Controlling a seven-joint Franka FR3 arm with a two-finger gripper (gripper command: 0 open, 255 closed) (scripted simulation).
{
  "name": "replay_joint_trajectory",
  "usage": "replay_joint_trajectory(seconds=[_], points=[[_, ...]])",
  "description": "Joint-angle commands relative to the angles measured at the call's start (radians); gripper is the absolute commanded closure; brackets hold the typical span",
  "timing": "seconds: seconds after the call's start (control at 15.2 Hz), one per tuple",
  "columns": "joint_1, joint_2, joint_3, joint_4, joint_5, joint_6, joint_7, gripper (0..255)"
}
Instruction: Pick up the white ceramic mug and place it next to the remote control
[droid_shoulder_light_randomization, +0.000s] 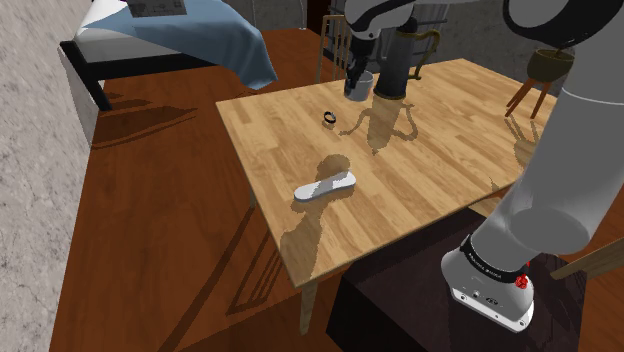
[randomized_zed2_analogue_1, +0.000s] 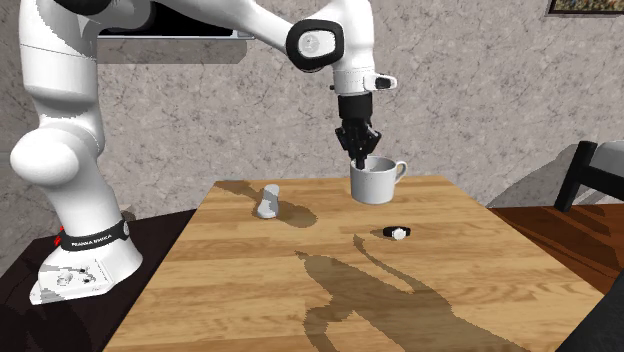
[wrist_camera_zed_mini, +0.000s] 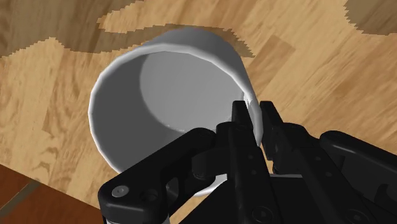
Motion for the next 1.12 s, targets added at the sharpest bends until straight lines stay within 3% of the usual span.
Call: replay_joint_trajectory(seconds=[0.0, 0.53, 1.06], points=[[0.028, -0.003, 0.014, -0.008, -0.01, 0.005, 0.047, 255], [0.139, 0.016, 0.073, 0.027, -0.04, -0.01, 0.231, 255], [0.239, 0.093, 0.129, 0.141, -0.053, -0.054, 0.398, 255]])
